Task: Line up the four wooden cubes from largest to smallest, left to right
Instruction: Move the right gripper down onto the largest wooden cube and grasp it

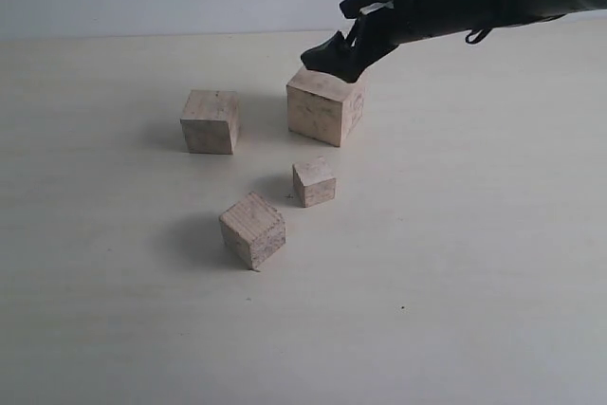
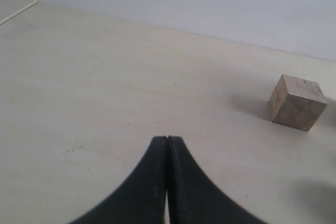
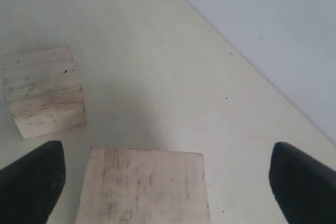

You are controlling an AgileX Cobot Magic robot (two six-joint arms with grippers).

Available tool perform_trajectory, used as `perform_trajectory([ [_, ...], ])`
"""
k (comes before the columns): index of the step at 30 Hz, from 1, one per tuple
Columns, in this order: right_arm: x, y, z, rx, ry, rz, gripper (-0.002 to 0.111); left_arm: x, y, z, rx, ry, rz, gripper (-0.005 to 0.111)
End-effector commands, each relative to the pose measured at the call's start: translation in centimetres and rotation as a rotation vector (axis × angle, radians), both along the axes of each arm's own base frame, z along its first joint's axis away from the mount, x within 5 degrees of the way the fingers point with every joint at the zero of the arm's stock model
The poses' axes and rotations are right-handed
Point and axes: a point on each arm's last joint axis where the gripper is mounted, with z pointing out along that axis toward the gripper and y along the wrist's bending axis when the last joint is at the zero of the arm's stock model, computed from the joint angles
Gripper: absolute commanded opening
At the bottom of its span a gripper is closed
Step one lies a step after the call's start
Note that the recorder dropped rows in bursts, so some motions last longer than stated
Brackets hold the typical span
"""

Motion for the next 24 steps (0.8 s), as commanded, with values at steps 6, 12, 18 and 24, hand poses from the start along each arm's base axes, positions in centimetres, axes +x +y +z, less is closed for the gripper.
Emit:
perform_trajectory([
  [6,1.1,0.9,-1.9,0.028,0.038,0.026,0.104,0.0,0.0,0.0,0.005,-0.009,0.002,0.0],
  [12,1.2,0.9,-3.8,0.001,0.093,0.022,0.104,0.0,0.0,0.0,0.005,-0.009,0.002,0.0],
  [18,1.0,0.9,-4.2,-0.016,0.121,0.026,0.104,0.0,0.0,0.0,0.005,-0.009,0.002,0.0],
  [24,0.9,0.7,-4.9,-0.049,0.15,0.028,0.104,0.0,0.0,0.0,0.005,-0.009,0.002,0.0],
])
